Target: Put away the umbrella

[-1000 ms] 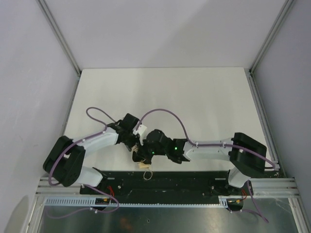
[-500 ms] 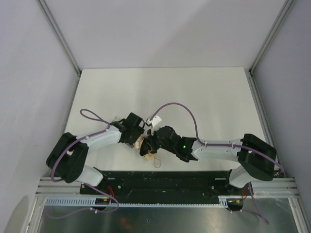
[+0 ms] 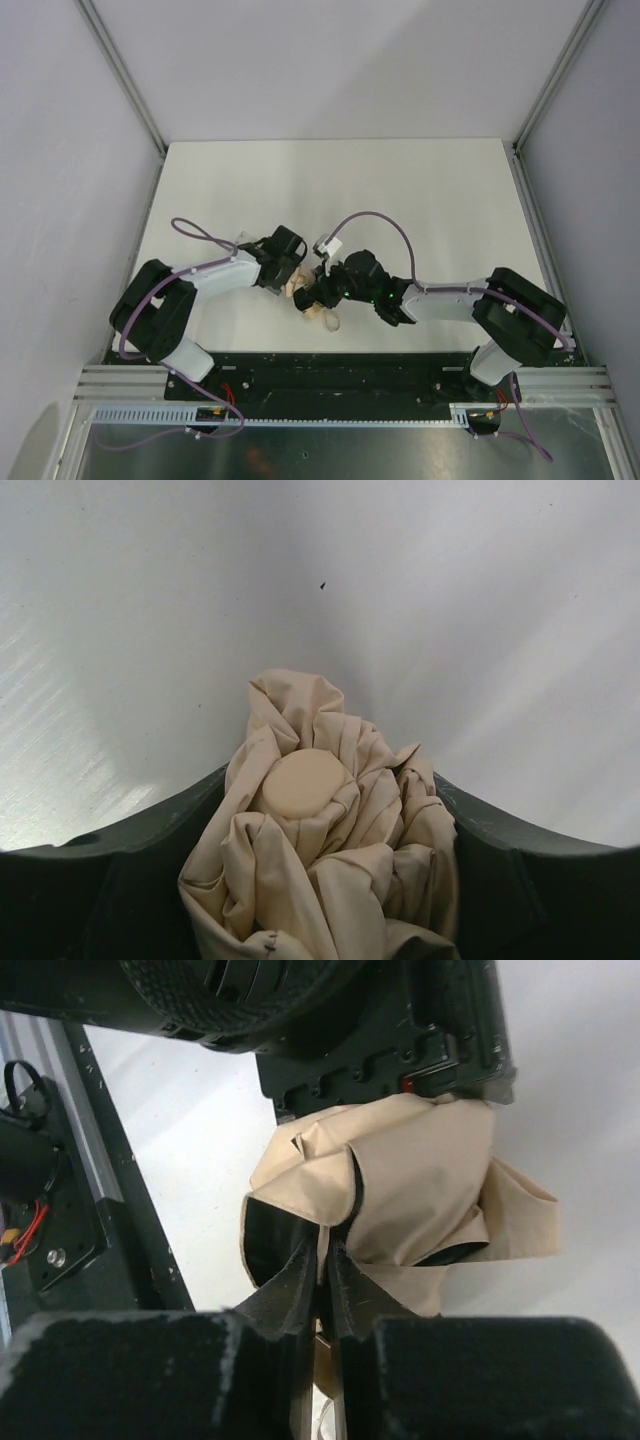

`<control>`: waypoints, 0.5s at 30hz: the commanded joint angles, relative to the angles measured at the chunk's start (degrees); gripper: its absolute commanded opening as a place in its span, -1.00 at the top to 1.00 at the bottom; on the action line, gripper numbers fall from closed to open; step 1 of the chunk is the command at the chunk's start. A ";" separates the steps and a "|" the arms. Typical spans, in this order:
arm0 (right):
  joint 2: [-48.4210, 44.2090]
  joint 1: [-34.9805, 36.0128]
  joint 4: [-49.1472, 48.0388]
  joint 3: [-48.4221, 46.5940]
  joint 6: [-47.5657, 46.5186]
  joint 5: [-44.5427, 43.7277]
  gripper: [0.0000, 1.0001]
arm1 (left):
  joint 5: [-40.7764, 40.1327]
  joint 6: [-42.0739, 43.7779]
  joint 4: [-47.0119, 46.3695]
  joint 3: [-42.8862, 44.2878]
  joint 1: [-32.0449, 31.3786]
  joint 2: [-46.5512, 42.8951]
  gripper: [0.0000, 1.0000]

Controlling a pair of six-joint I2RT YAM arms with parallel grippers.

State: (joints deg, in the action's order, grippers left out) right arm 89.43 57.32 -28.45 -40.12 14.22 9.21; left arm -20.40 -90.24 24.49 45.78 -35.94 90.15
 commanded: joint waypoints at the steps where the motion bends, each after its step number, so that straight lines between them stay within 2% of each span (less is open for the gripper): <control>1: 1.83 -0.08 -4.67 -1.72 1.56 5.30 0.56 | 0.27 -1.65 5.61 -5.16 -0.90 5.98 1.00; 5: -0.69 1.17 0.19 -1.91 -2.88 -2.57 -0.50 | 0.88 -0.96 5.60 -5.50 -0.95 5.14 1.00; 7: -0.89 1.86 2.59 -3.02 -4.70 -5.18 -0.80 | 1.11 -1.05 5.64 -5.50 -1.03 4.82 1.00; 10: 1.25 2.69 4.87 -5.46 -6.78 -7.64 -0.96 | 2.00 -1.13 5.65 -5.18 -1.05 4.74 1.00; 15: 7.16 4.28 6.30 -9.62 -9.49 -15.34 -0.99 | 4.06 -1.30 5.58 -5.07 -1.01 4.63 1.00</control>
State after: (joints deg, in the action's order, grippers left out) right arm 92.51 60.66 -23.49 -45.60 8.84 2.20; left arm -21.19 -91.07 23.03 45.30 -36.40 89.93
